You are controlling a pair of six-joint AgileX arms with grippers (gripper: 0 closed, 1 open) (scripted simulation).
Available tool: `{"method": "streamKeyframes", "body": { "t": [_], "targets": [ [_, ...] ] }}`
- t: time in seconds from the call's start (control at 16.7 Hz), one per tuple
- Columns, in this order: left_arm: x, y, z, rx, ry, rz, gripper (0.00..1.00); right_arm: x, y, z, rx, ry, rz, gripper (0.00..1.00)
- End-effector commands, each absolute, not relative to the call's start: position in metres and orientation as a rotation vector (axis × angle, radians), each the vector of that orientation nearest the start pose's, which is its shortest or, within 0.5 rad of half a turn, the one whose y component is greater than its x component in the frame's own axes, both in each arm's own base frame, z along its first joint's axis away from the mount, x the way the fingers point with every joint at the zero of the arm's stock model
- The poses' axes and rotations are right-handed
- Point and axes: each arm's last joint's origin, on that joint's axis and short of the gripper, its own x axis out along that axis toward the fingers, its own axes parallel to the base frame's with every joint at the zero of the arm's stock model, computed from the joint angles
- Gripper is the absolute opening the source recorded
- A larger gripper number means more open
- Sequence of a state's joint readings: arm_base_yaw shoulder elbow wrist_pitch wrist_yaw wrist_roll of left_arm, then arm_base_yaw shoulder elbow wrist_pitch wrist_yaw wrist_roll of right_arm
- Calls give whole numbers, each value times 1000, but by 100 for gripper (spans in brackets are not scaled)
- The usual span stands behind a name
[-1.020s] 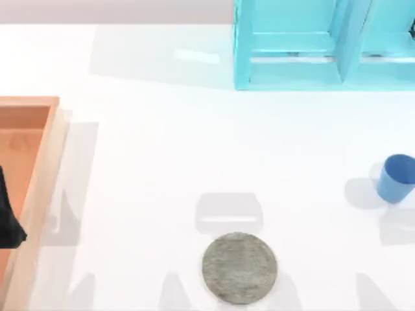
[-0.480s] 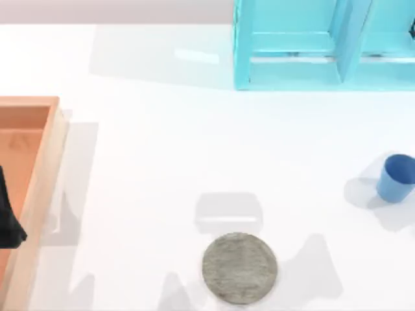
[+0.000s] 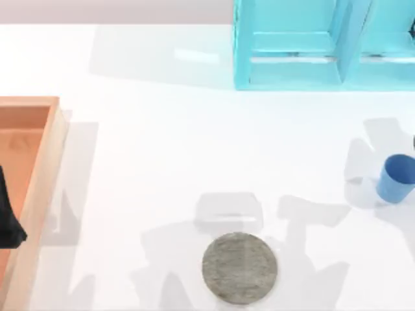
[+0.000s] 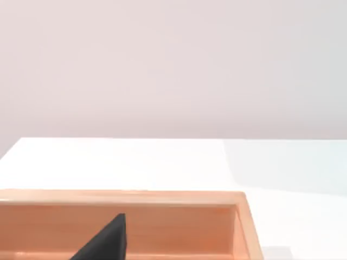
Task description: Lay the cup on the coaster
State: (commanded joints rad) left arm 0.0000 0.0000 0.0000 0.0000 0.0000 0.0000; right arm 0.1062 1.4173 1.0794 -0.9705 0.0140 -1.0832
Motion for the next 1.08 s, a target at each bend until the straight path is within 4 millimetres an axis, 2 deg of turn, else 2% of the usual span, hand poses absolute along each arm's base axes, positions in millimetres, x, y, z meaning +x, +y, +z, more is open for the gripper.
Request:
{"method": "streamKeyframes", "body": {
  "t": [0.24,0.42,0.84,0.96,1.08],
  "targets": [
    [106,-1,160,0,0,0,100,306,42,235,-1133,1228,1064,100],
    [106,-1,160,0,0,0,100,325,49,235,-1189,1226,1179,100],
    [106,-1,160,0,0,0,100,329,49,235,-1199,1215,1196,100],
    [106,-1,160,0,0,0,100,330,50,224,-1200,1217,1202,100],
    [106,-1,160,0,0,0,100,332,51,205,-1201,1215,1203,100]
  ]
}}
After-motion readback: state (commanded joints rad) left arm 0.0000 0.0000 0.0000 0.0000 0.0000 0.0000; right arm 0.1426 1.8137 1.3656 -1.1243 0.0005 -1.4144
